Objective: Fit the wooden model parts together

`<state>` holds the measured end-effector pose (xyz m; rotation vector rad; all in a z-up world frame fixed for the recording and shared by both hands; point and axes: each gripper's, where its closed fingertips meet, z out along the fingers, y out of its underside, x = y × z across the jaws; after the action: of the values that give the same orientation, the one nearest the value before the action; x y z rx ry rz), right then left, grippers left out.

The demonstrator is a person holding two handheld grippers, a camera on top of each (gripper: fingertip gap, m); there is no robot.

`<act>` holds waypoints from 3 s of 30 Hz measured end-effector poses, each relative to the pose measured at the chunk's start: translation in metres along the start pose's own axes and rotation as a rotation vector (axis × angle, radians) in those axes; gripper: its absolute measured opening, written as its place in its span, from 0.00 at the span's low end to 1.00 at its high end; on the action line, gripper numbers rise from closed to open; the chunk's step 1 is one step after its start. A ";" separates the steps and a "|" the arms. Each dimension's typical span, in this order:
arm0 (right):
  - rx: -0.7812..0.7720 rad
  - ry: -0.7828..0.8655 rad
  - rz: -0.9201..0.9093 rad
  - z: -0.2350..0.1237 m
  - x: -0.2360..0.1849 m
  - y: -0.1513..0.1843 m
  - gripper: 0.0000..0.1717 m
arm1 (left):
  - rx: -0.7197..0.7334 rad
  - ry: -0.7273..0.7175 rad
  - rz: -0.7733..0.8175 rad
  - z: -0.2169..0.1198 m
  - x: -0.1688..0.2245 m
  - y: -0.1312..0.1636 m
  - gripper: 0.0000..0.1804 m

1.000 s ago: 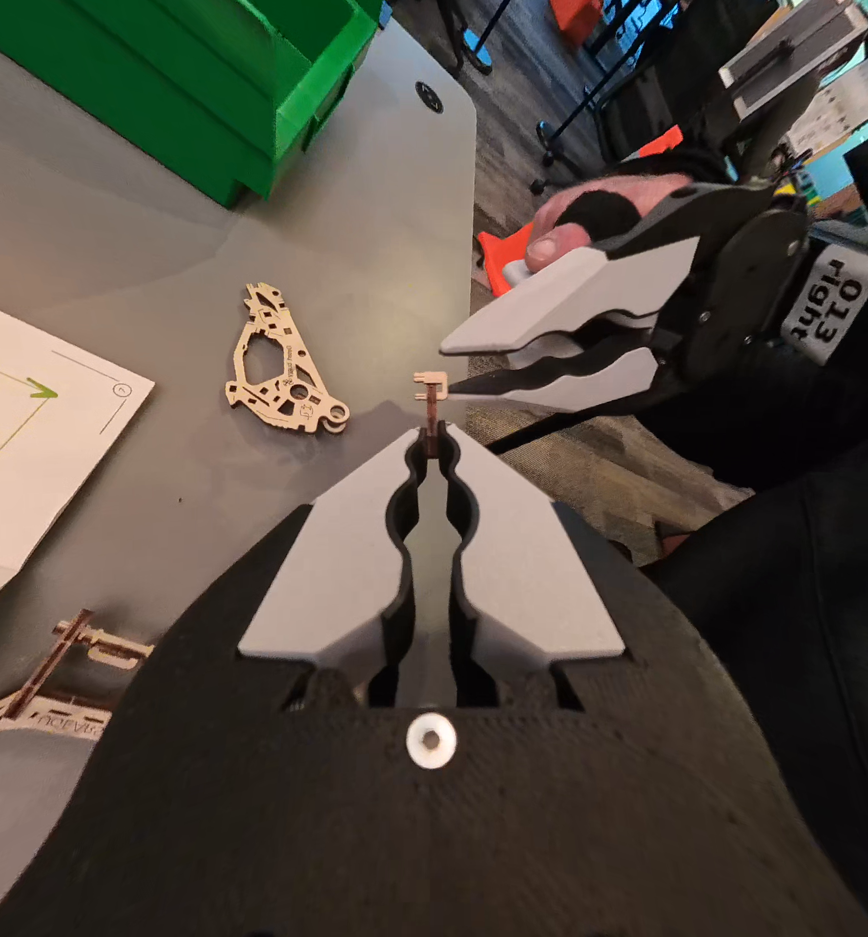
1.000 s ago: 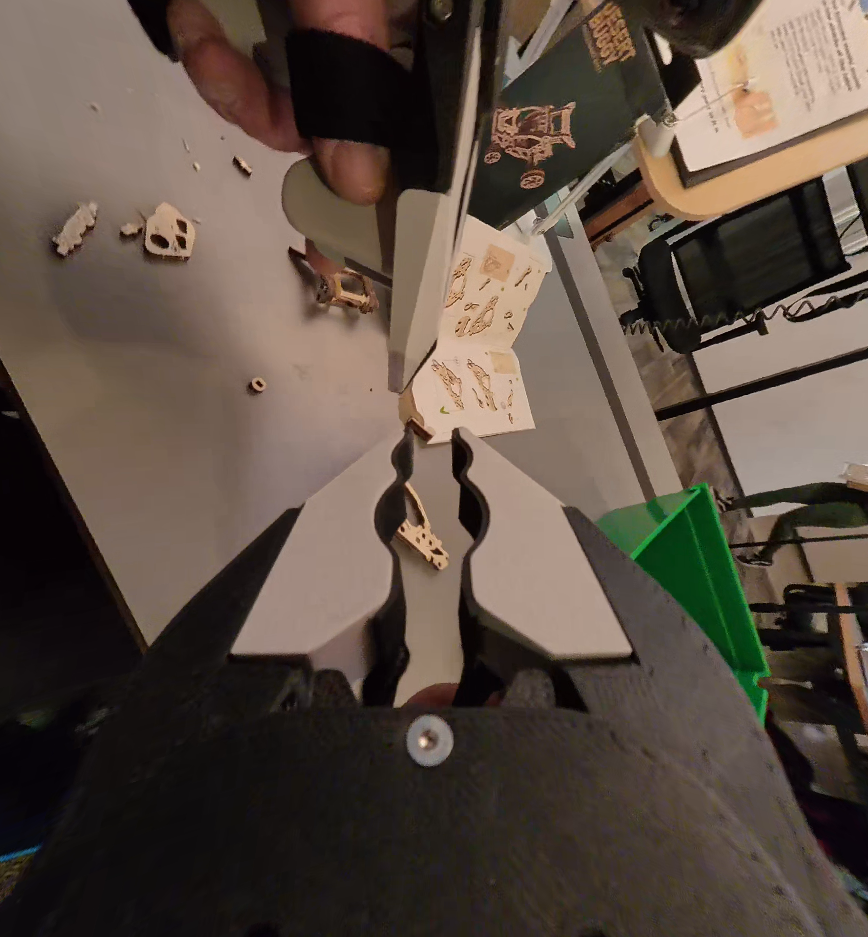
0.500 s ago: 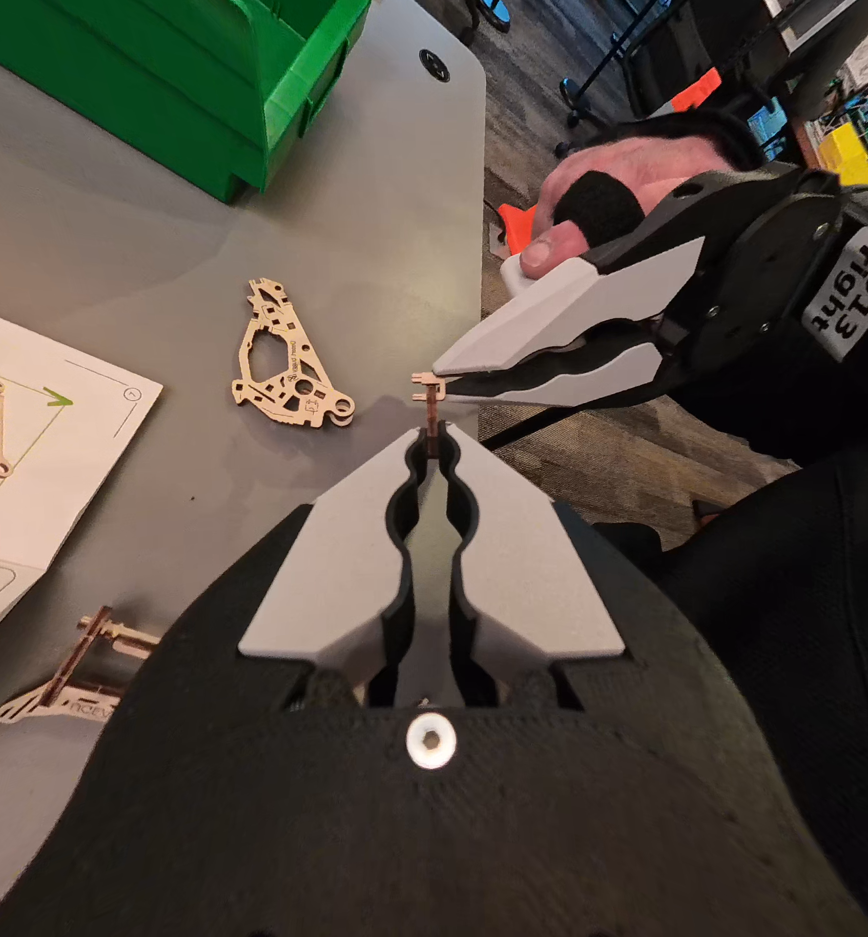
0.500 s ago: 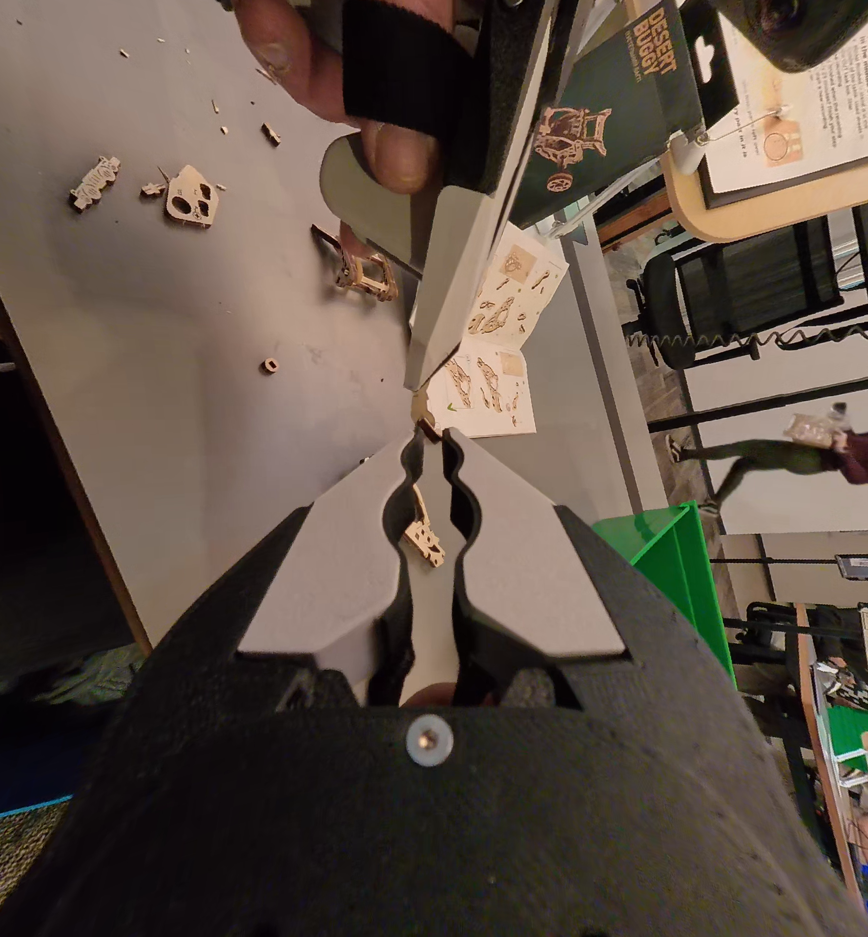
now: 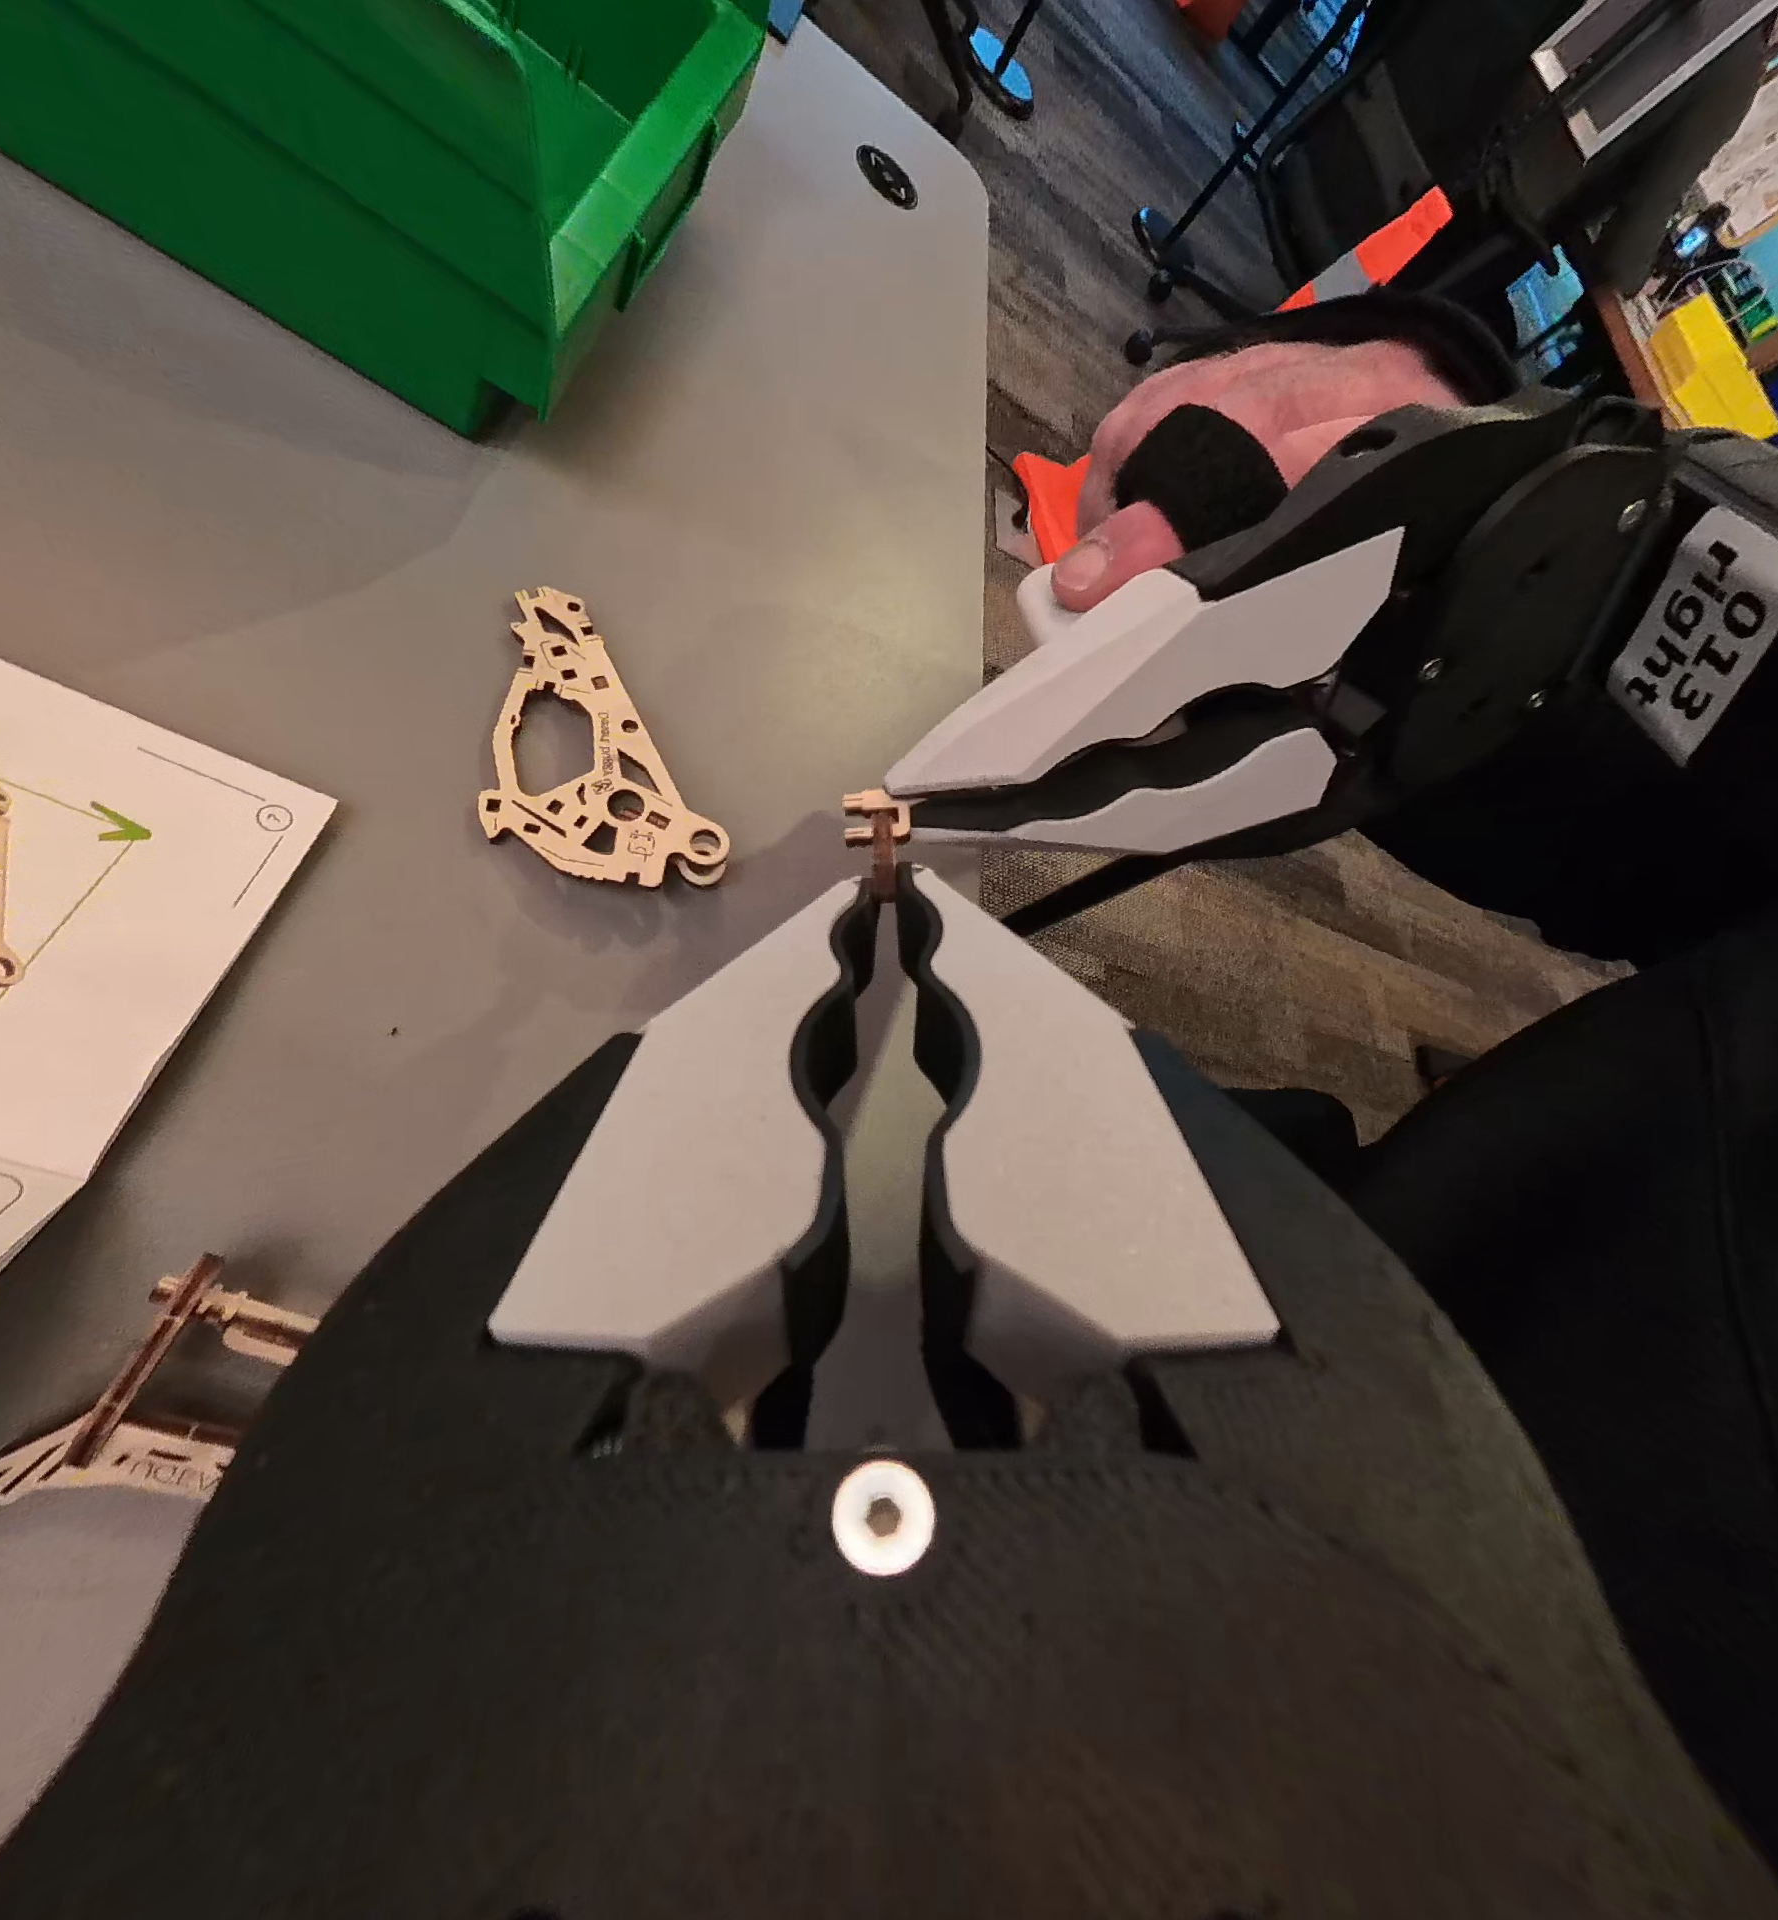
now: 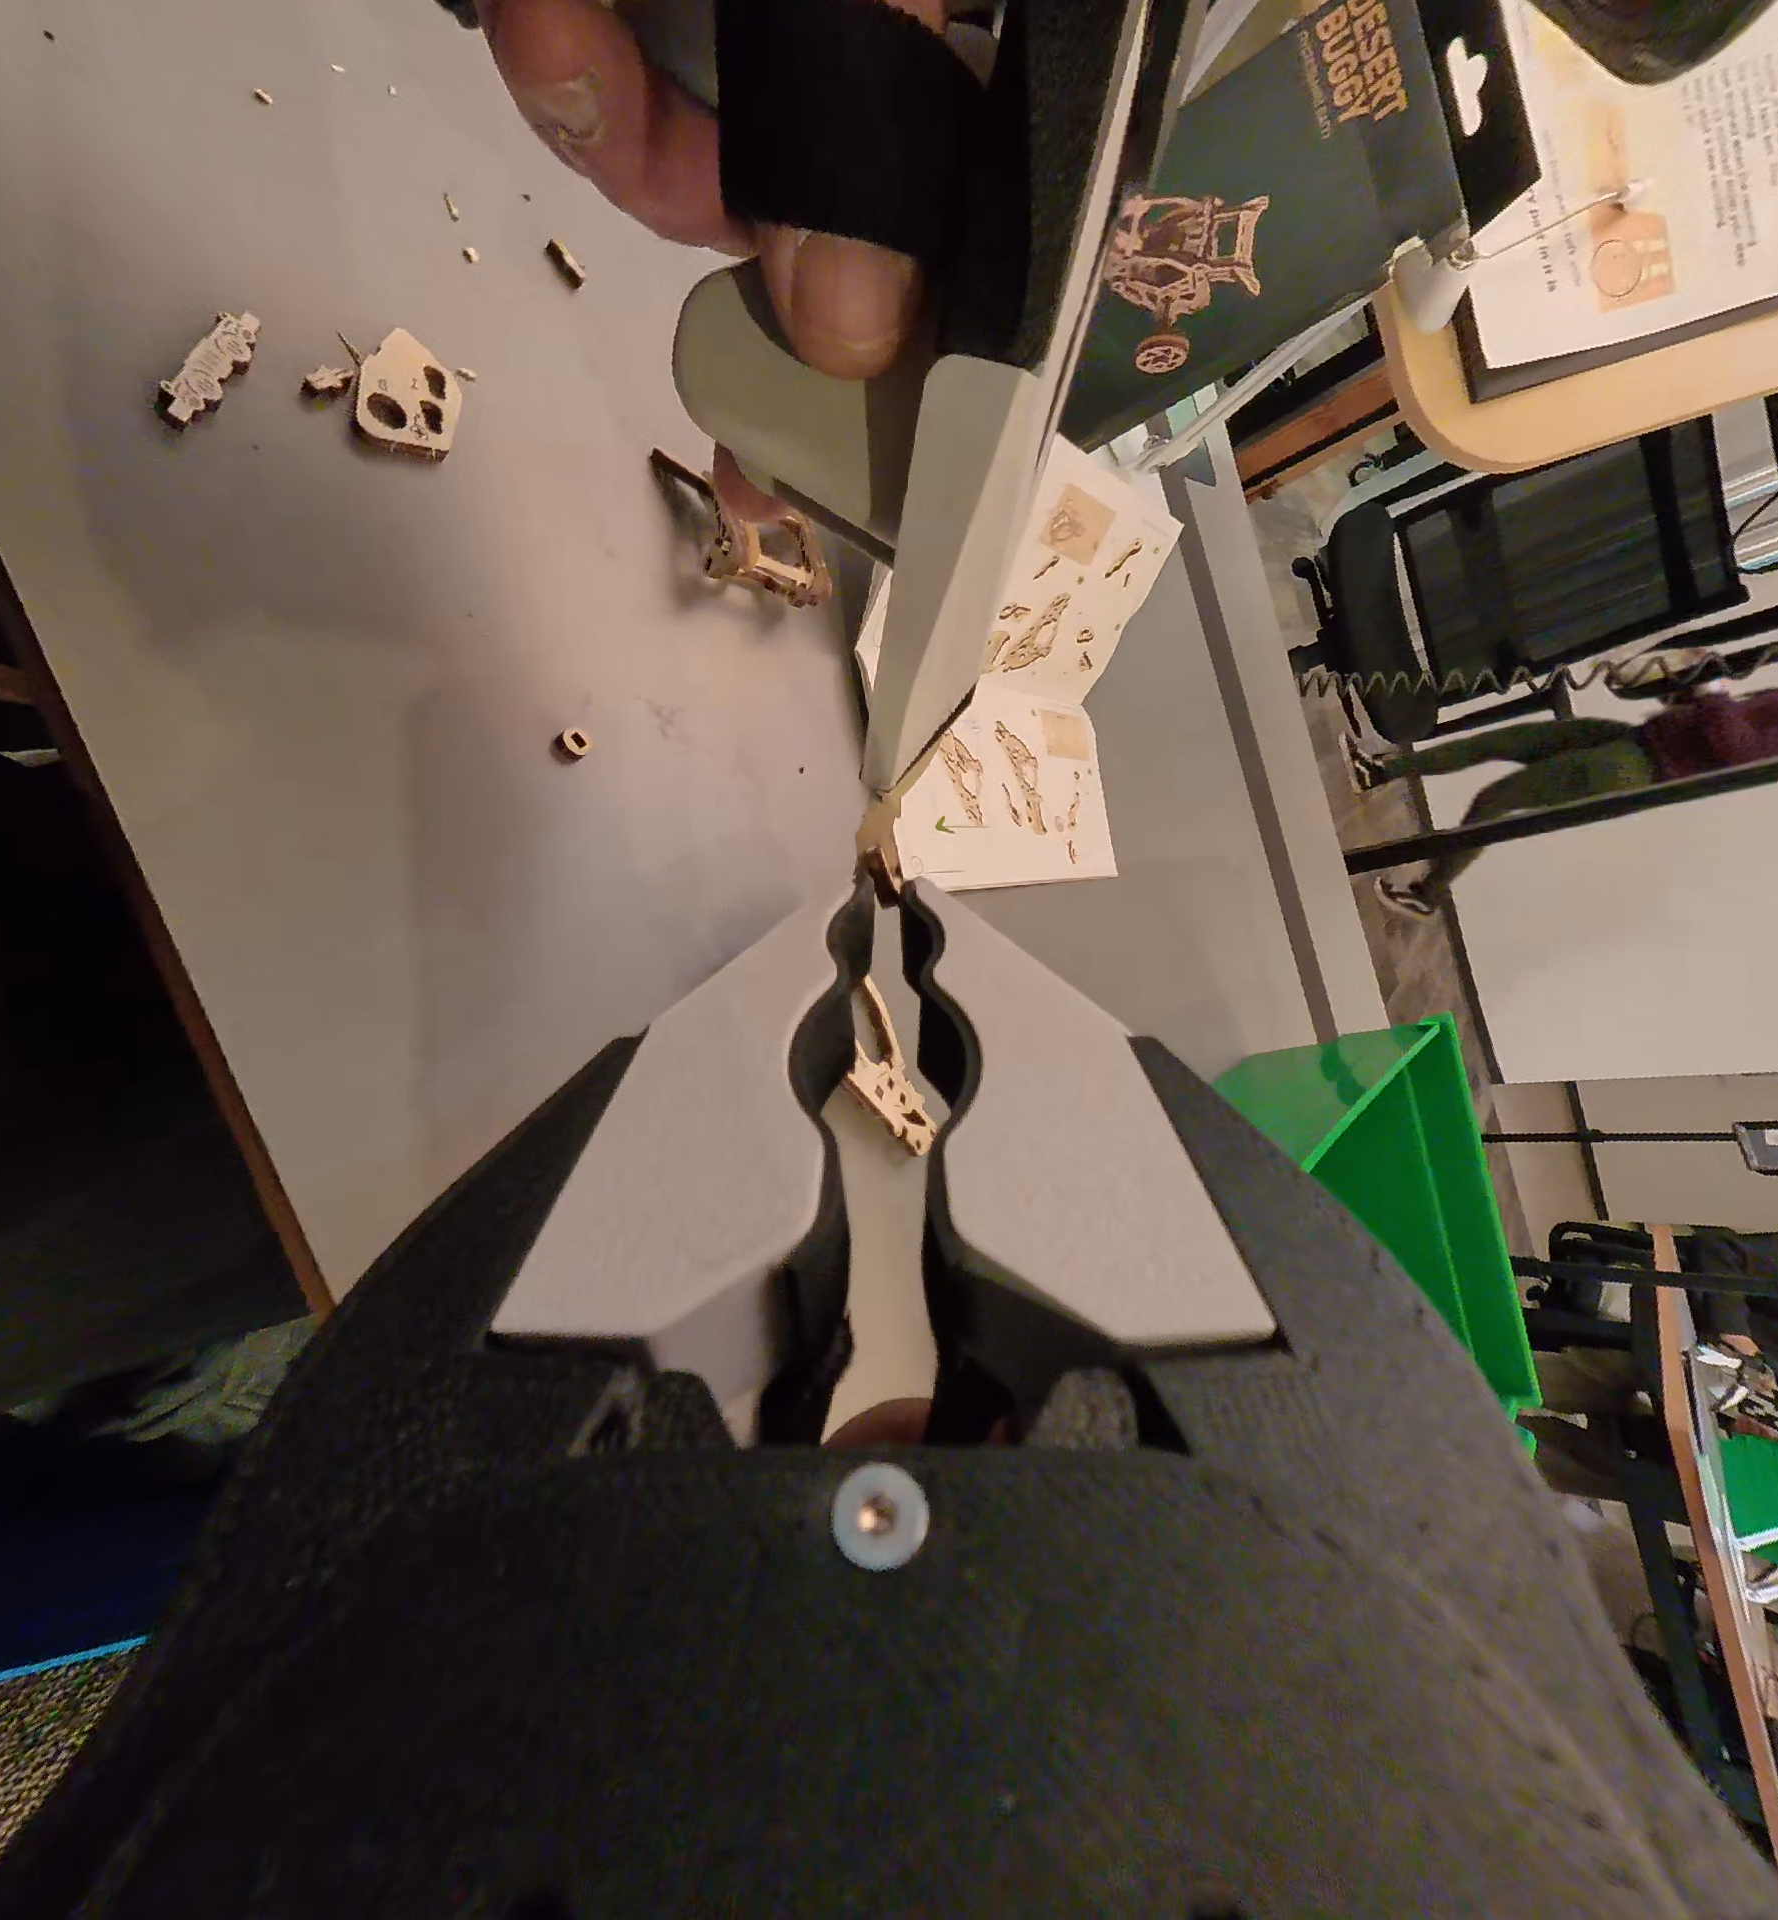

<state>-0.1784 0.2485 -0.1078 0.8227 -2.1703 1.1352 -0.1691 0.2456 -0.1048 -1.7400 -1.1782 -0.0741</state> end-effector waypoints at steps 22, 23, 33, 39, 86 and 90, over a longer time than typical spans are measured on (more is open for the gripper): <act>0.000 0.023 -0.001 -0.006 0.011 -0.004 0.07 | 0.241 0.015 -0.098 -0.004 0.001 -0.010 0.00; 0.002 0.029 0.030 -0.007 0.014 -0.004 0.08 | 0.260 0.007 -0.098 -0.005 0.000 -0.011 0.00; 0.164 -0.131 1.107 -0.008 0.025 -0.006 0.08 | 0.454 -0.227 0.088 -0.013 -0.002 -0.024 0.00; 0.299 -0.224 1.496 -0.006 0.026 -0.010 0.07 | 0.476 -0.340 0.220 -0.012 0.001 -0.028 0.00; 0.409 -0.179 1.734 -0.001 0.035 -0.004 0.00 | 0.460 -0.372 0.329 -0.001 0.003 -0.025 0.01; 0.347 -0.166 1.714 -0.001 0.036 0.008 0.00 | 0.421 -0.355 0.281 0.003 -0.003 -0.018 0.11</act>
<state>-0.2080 0.2432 -0.0860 -1.2710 -2.6339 2.1669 -0.1854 0.2468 -0.0953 -1.5540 -1.0860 0.6311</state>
